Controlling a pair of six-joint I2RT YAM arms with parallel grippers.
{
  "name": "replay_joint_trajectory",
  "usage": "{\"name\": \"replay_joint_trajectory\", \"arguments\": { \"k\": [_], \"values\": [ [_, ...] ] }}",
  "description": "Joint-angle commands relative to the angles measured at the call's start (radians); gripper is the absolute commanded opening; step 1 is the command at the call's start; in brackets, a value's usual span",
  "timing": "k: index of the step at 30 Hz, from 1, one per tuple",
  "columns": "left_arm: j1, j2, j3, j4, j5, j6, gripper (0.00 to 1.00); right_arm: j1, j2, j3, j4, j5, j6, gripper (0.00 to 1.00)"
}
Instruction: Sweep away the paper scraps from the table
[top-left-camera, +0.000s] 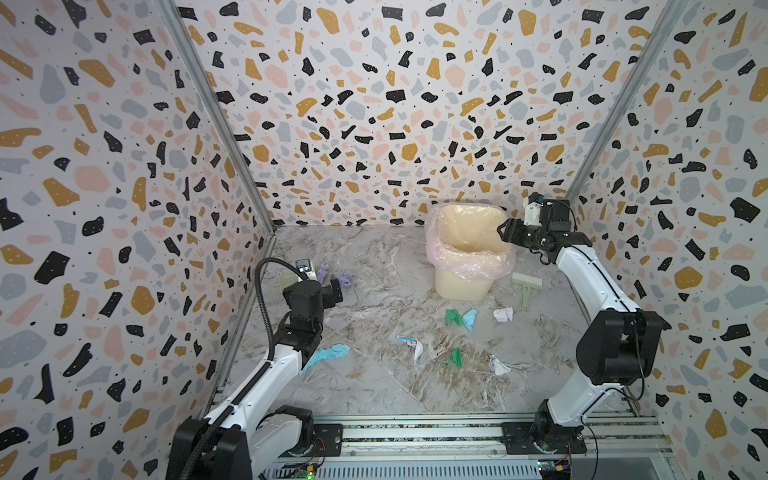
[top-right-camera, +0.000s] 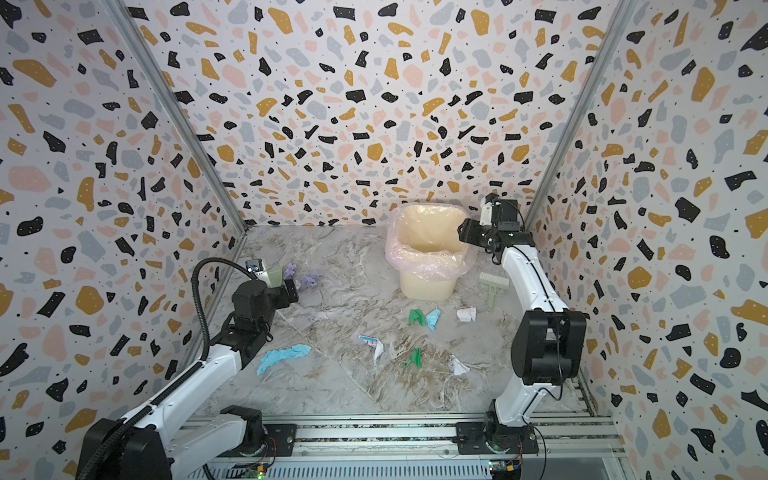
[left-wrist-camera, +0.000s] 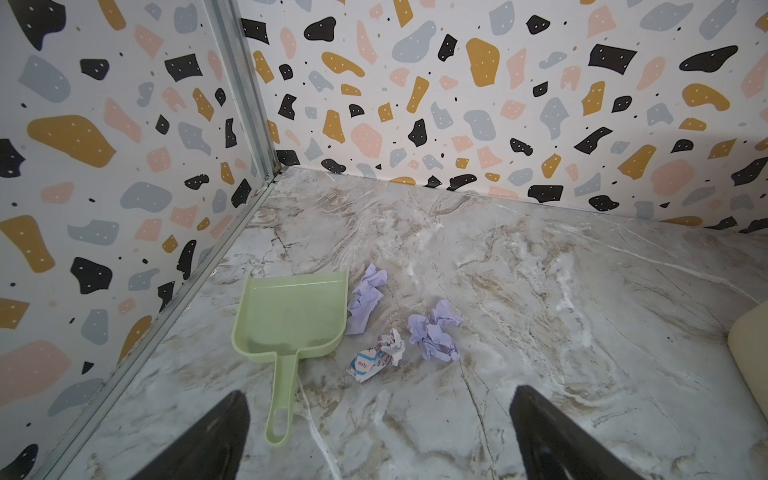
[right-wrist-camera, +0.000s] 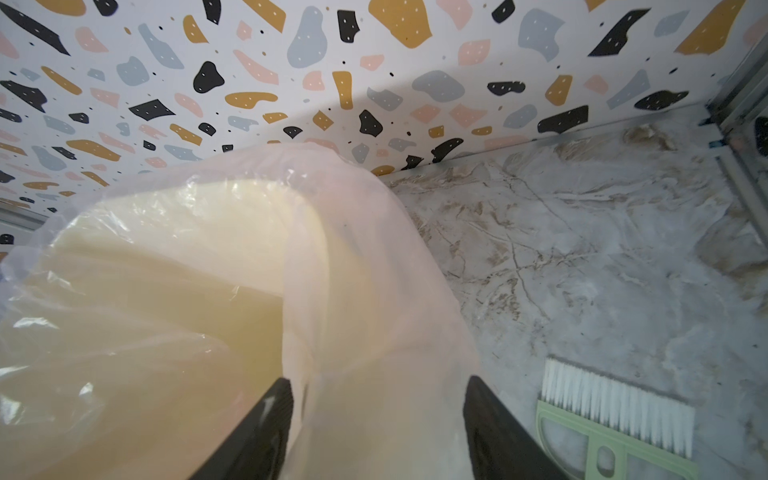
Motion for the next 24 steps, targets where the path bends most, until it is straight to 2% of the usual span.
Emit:
{"name": "replay_joint_trajectory", "arguments": {
  "k": [1, 8, 24],
  "values": [
    [0.000, -0.020, 0.002, 0.011, 0.005, -0.007, 0.99, 0.019, 0.008, 0.054, -0.030, -0.024, -0.004, 0.60],
    [0.000, -0.032, -0.002, -0.001, -0.005, 0.005, 1.00, 0.064, 0.040, 0.071, -0.034, -0.036, -0.015, 0.51],
    [0.000, -0.086, -0.032, -0.041, -0.045, 0.045, 0.99, 0.237, 0.186, 0.228, -0.080, -0.060, -0.052, 0.47]
  ]
}}
